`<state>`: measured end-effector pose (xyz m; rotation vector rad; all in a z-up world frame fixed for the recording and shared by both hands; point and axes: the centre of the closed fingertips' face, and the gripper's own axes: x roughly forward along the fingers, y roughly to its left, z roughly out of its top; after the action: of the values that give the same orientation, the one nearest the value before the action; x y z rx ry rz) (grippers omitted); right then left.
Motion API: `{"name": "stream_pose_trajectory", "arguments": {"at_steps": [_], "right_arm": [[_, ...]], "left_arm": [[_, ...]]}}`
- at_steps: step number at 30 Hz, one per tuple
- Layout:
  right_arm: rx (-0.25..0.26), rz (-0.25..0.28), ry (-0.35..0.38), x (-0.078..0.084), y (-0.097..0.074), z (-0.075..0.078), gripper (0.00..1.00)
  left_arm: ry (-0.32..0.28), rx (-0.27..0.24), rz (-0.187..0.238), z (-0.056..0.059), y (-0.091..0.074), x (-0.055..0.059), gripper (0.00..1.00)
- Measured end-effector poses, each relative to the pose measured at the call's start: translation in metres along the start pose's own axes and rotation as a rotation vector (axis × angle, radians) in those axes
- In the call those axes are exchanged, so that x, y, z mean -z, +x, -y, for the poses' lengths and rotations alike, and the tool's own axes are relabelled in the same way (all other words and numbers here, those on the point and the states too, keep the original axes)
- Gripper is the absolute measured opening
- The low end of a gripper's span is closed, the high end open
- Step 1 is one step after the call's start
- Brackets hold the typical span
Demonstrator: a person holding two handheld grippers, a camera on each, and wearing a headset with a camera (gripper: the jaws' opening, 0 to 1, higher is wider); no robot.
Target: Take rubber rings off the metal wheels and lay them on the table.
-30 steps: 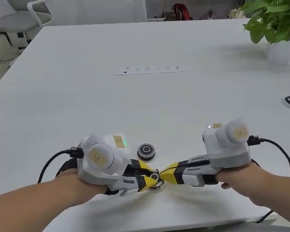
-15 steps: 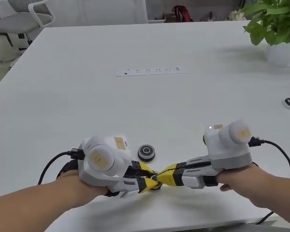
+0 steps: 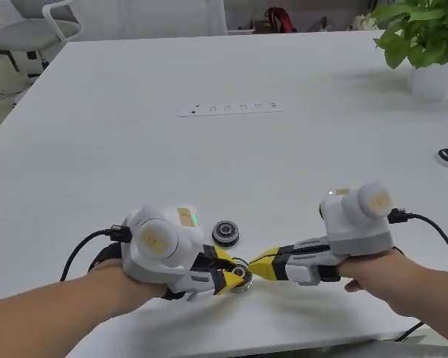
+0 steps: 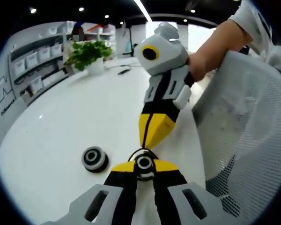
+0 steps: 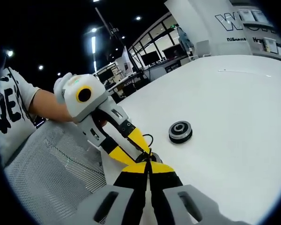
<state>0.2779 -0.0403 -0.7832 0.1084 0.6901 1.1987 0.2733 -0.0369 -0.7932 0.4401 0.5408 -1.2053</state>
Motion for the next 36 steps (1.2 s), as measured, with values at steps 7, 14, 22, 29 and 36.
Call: {"name": "stream_pose_trajectory", "arguments": {"at_steps": [7, 14, 22, 29, 36], "right_arm": [[0.005, -0.009, -0.005, 0.002, 0.000, 0.002, 0.00], [0.010, 0.003, 0.005, 0.000, -0.002, 0.004, 0.00], [0.007, 0.011, 0.007, -0.002, -0.002, 0.004, 0.00], [0.002, 0.013, 0.006, -0.004, -0.002, 0.002, 0.00], [-0.010, 0.010, -0.003, -0.007, -0.001, -0.002, 0.00]], "left_arm": [[-0.004, 0.012, 0.004, 0.000, -0.002, -0.002, 0.13], [-0.012, 0.022, 0.024, 0.001, -0.009, -0.007, 0.13], [-0.012, 0.034, 0.046, 0.004, -0.022, -0.013, 0.21], [-0.024, 0.027, 0.074, 0.002, -0.034, -0.018, 0.28], [-0.030, 0.018, 0.098, 0.001, -0.046, -0.022, 0.33]]}}
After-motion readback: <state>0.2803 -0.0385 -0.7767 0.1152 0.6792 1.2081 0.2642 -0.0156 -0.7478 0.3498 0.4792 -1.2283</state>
